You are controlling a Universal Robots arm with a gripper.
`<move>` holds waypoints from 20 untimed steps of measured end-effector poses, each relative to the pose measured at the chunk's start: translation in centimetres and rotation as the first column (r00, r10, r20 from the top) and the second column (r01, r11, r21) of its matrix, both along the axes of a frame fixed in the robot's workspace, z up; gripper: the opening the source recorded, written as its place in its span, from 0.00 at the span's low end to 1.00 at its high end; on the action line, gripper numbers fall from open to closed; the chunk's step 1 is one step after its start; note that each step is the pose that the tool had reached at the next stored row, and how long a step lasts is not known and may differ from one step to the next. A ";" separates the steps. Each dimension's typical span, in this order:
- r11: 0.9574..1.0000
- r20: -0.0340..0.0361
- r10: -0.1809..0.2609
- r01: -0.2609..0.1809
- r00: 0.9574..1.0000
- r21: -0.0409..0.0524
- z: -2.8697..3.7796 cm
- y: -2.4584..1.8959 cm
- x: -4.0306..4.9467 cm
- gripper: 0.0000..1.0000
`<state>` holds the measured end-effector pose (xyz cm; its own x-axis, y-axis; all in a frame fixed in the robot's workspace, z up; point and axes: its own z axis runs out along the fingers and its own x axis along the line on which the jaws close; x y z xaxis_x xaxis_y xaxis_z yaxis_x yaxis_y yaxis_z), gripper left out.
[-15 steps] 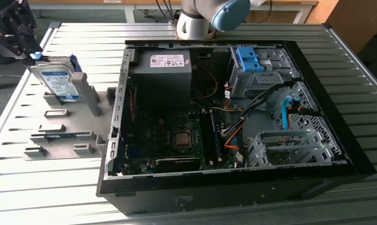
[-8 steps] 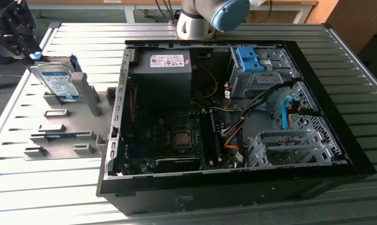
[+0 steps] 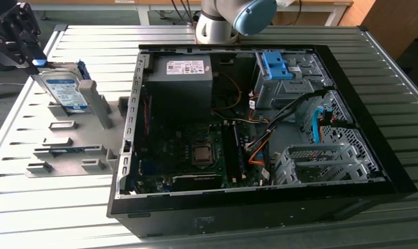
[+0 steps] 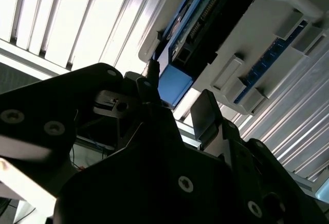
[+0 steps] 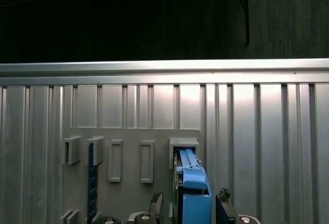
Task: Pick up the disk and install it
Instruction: 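Pick up the disk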
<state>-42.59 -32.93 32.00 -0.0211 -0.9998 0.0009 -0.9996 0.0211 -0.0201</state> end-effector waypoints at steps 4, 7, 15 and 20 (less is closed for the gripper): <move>1.000 0.000 0.001 -0.001 1.000 0.000 -0.43 0.00 -0.01 0.52; 1.000 0.000 0.001 -0.001 1.000 0.000 -0.79 0.00 -0.02 0.52; 1.000 0.001 0.001 -0.001 1.000 0.000 -0.95 0.09 -0.03 0.52; 1.000 -0.005 0.001 -0.001 1.000 0.001 -1.42 0.12 -0.03 0.52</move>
<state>-42.62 -32.81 30.58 -0.0204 -0.9998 -0.0005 -0.9997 0.0204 -0.0155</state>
